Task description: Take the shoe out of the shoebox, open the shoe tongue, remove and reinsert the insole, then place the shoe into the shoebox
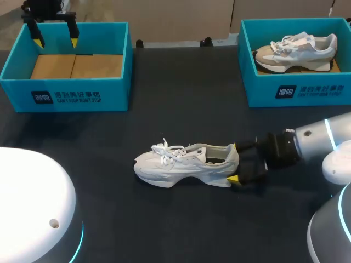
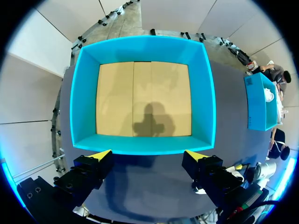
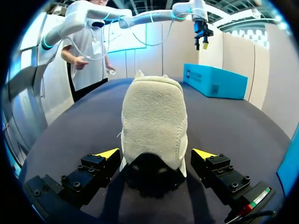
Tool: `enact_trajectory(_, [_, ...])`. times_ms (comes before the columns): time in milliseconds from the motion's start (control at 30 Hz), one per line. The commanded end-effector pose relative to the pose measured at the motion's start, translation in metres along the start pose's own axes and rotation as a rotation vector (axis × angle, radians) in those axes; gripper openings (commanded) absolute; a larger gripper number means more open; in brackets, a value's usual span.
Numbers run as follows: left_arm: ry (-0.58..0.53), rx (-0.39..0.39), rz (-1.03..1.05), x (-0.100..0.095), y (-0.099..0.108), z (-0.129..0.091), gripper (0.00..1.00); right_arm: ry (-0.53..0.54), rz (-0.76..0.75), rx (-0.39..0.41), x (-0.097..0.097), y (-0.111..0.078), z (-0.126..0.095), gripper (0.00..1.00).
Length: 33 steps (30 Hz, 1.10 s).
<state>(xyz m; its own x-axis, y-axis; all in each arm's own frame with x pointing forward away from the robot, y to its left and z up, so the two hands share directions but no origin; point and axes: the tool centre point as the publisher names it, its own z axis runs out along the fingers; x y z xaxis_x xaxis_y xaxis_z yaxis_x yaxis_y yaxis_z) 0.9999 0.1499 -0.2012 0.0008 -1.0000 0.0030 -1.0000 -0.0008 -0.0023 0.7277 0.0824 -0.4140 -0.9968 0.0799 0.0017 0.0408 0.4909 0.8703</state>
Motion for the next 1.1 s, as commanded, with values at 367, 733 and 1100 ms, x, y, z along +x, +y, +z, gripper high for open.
enact_trajectory(367, [-0.001,-0.001,0.0,0.0,0.0,-0.001,1.0,0.019,0.001,0.006,0.0,0.01,0.026,1.0])
enact_trajectory(733, [-0.001,-0.001,0.0,0.0,0.0,-0.001,1.0,0.003,0.009,-0.011,0.001,0.011,0.039,1.0])
enact_trajectory(1100, [-0.001,-0.001,0.0,0.0,0.0,-0.001,1.0,0.003,0.004,-0.012,0.003,0.01,0.046,0.0])
